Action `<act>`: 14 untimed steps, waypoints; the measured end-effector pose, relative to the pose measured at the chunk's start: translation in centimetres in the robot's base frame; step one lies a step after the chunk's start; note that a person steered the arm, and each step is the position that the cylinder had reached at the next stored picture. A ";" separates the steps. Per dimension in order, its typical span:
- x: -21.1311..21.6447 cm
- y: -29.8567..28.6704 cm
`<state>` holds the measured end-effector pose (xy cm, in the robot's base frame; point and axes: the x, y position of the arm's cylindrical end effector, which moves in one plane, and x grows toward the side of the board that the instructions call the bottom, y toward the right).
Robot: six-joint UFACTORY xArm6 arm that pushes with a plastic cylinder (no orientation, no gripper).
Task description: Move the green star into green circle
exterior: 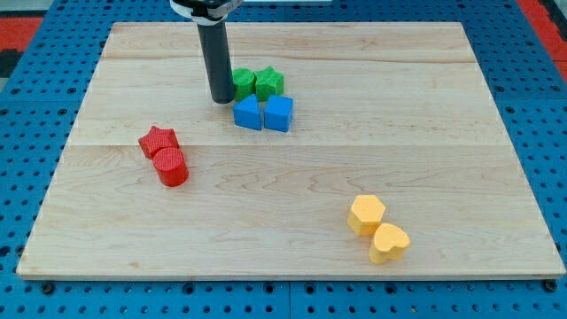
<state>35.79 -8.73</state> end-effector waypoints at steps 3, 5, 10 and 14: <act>-1.6 1.9; -1.7 13.3; -3.3 13.2; -7.3 18.0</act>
<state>28.49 9.29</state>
